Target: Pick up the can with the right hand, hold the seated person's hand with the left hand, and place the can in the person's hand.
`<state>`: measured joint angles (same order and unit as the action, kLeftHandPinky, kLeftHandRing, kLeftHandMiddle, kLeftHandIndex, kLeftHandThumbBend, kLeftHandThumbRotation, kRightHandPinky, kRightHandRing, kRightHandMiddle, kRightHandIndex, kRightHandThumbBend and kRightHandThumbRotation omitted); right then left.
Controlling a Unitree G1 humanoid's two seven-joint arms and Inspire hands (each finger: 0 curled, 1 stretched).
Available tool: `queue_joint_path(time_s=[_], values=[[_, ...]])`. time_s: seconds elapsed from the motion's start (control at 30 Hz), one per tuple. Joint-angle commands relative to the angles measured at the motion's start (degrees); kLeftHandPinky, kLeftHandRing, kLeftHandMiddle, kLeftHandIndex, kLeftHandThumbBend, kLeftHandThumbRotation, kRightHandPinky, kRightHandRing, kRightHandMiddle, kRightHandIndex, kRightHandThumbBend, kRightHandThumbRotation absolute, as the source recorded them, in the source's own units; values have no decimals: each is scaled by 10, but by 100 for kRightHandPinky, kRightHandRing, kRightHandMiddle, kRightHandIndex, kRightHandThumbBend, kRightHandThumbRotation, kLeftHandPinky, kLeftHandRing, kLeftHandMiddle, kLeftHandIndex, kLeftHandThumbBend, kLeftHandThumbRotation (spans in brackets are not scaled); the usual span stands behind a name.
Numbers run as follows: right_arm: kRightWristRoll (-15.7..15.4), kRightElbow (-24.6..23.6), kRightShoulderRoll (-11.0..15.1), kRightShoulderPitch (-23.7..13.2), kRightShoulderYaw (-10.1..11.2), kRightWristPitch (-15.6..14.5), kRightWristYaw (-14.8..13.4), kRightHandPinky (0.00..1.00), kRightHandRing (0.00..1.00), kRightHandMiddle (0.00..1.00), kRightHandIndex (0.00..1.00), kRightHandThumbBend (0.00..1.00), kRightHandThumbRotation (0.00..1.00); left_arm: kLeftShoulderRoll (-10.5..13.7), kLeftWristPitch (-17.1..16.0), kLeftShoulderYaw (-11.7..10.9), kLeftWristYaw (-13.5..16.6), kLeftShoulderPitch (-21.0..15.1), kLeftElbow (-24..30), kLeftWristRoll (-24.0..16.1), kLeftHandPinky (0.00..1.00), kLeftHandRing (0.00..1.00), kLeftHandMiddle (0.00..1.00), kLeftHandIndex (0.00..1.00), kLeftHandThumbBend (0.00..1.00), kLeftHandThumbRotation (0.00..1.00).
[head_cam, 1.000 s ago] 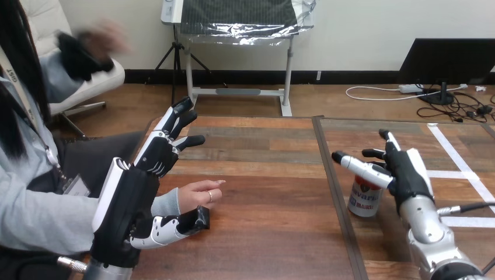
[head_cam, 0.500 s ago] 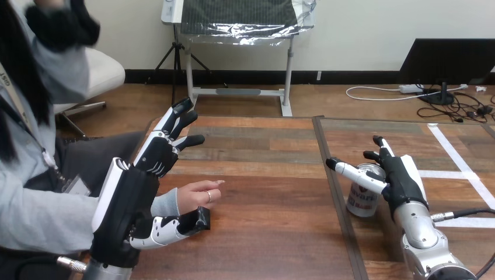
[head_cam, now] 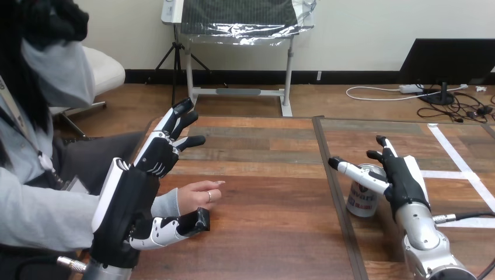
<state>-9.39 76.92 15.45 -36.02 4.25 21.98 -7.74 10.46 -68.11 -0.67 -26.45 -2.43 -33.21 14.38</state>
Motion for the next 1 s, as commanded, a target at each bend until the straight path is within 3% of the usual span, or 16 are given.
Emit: queue_joint_path(time_s=[0.0, 0.23, 0.33, 0.43, 0.47, 0.5, 0.67, 0.73, 0.77, 0.83, 0.97], values=[[2, -14, -4, -10, 3, 13, -14, 78, 89, 90, 100, 100, 46, 2, -2, -1, -3, -35, 5, 11, 81, 93, 97, 93, 100, 63], [-2, -14, -7, -4, 0, 14, -25, 78, 90, 89, 100, 100, 45, 3, -2, -2, -6, -36, 5, 13, 80, 93, 97, 93, 100, 63], [-1, -14, -9, -2, 0, 15, -30, 62, 71, 70, 99, 100, 43, 4, 1, -1, -9, -35, 8, 17, 80, 93, 97, 93, 100, 62], [4, -13, -12, 2, 5, 21, -26, 48, 56, 65, 99, 100, 43, 6, -1, -2, -10, -35, 7, 15, 80, 93, 97, 93, 100, 62], [9, -13, -13, 2, 9, 22, -23, 35, 40, 51, 99, 100, 41, 6, -1, -2, -10, -36, 7, 16, 81, 93, 97, 93, 100, 62], [13, -13, -14, 3, 12, 23, -20, 30, 35, 46, 99, 100, 40, 5, -2, -2, -10, -36, 7, 17, 81, 93, 97, 93, 100, 62], [2, -12, -15, 6, 3, 23, -33, 17, 21, 35, 98, 100, 41, 9, 3, 0, -19, -35, 10, 25, 81, 94, 98, 94, 100, 62], [1, -12, -16, 8, 2, 24, -35, 15, 19, 33, 99, 100, 41, 10, 5, 0, -22, -34, 11, 28, 82, 94, 98, 94, 100, 61], [-1, -12, -16, 8, 0, 25, -37, 21, 28, 49, 98, 100, 41, 10, 5, 0, -23, -34, 12, 29, 82, 94, 98, 94, 100, 61], [-2, -12, -16, 10, -1, 25, -39, 25, 35, 61, 98, 100, 41, 10, 6, -1, -24, -34, 13, 29, 82, 94, 98, 94, 100, 61], [-3, -11, -18, 10, -2, 21, -43, 27, 36, 56, 98, 100, 40, 11, 1, -4, -28, -34, 11, 30, 83, 94, 98, 94, 100, 60]])
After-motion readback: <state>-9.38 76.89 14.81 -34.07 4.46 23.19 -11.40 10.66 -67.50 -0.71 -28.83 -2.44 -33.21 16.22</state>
